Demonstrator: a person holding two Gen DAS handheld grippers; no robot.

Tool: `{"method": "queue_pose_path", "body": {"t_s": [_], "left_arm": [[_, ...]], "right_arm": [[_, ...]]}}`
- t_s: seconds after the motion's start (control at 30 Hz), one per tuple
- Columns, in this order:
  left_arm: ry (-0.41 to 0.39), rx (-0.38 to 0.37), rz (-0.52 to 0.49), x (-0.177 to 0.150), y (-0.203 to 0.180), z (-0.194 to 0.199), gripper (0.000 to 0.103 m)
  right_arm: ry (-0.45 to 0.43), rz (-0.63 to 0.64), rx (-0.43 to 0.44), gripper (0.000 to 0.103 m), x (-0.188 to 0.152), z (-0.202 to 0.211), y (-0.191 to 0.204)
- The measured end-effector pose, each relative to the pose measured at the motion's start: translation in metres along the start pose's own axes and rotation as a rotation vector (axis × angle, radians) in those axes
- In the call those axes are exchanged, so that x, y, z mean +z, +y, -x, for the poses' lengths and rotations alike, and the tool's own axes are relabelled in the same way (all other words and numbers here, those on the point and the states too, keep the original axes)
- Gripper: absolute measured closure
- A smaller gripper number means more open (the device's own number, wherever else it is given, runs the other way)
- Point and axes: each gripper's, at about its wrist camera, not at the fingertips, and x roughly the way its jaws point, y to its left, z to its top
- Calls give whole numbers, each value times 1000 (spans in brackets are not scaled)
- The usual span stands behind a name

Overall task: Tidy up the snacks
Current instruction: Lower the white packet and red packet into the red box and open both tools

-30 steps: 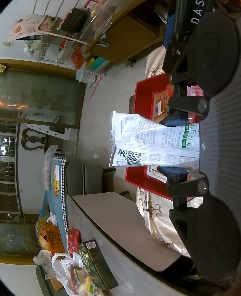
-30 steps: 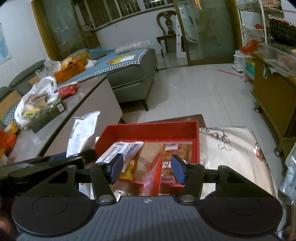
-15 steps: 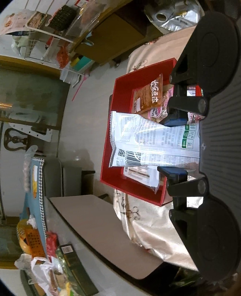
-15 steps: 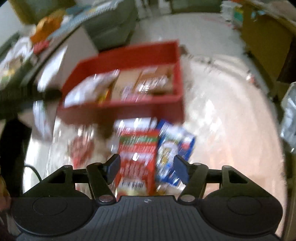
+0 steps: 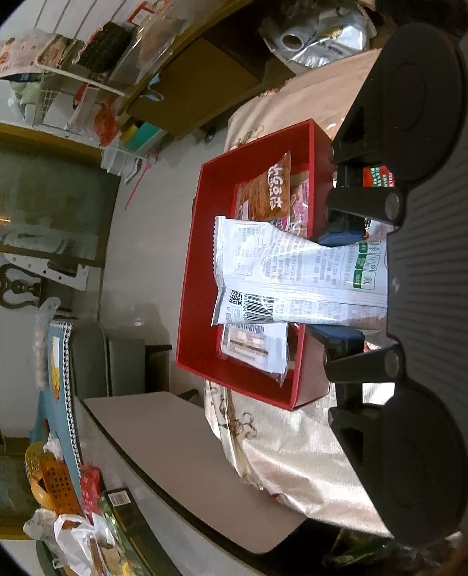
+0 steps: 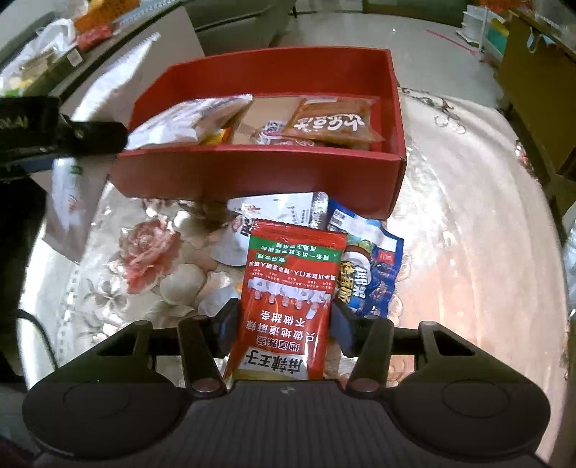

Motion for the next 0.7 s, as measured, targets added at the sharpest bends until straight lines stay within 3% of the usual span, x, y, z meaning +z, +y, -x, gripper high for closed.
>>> {"method": "queue_pose_path", "body": {"t_s": [0.3,0.7], "left_arm": [[-27,19,-6,2,-8,0,66],[-106,57,-14,13,-17,7,66]], "right_arm": [[-173,-57,63,43,24,49,-16],[-285,-59,68,43,45,71,-20]]}}
